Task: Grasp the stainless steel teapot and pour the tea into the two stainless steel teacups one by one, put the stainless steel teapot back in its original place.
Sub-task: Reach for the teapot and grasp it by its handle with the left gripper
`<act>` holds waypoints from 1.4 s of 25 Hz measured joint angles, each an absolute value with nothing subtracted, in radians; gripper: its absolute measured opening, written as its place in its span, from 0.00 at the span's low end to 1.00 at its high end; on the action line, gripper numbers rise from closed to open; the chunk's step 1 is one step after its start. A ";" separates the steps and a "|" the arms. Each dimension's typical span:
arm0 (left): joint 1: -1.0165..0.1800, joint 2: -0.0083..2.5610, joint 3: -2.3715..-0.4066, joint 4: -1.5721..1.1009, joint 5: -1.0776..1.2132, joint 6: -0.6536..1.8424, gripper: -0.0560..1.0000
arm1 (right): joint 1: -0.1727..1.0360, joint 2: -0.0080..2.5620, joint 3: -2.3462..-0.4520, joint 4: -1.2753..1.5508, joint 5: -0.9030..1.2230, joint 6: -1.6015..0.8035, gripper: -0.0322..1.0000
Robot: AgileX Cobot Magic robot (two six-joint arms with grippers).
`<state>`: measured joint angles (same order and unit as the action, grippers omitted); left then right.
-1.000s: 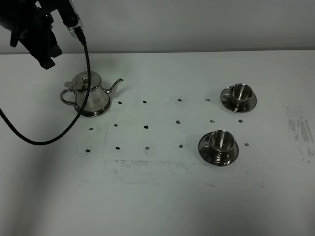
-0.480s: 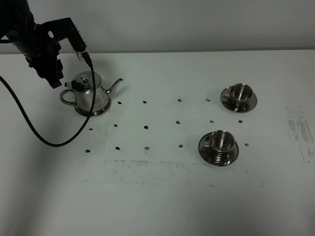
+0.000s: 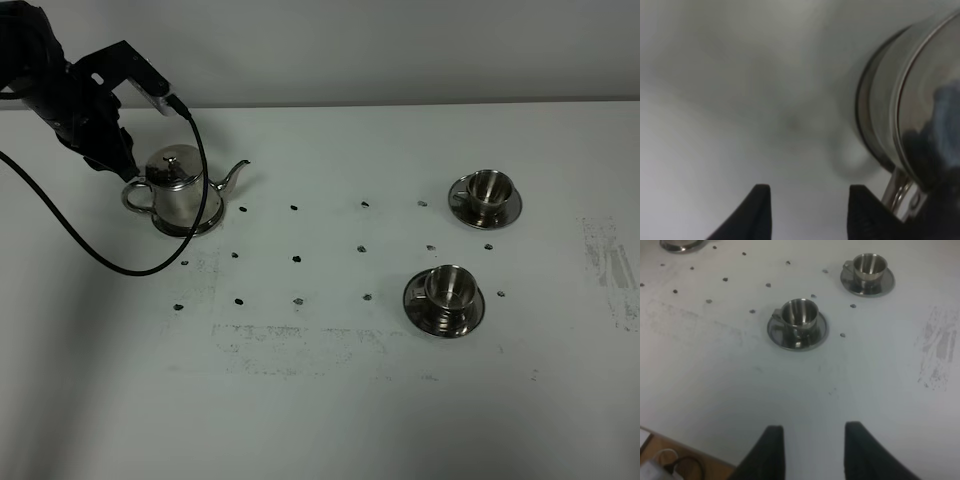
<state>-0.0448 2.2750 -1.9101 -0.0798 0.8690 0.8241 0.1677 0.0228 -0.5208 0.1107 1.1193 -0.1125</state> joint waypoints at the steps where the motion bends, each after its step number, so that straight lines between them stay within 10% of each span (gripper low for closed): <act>1: -0.045 2.278 -1.906 -0.085 0.863 0.817 0.40 | 0.168 0.023 -0.521 0.111 1.119 -0.113 0.33; 35: -0.101 2.052 -1.886 -0.097 1.184 0.801 0.40 | 0.168 0.023 -0.521 0.111 1.119 -0.113 0.33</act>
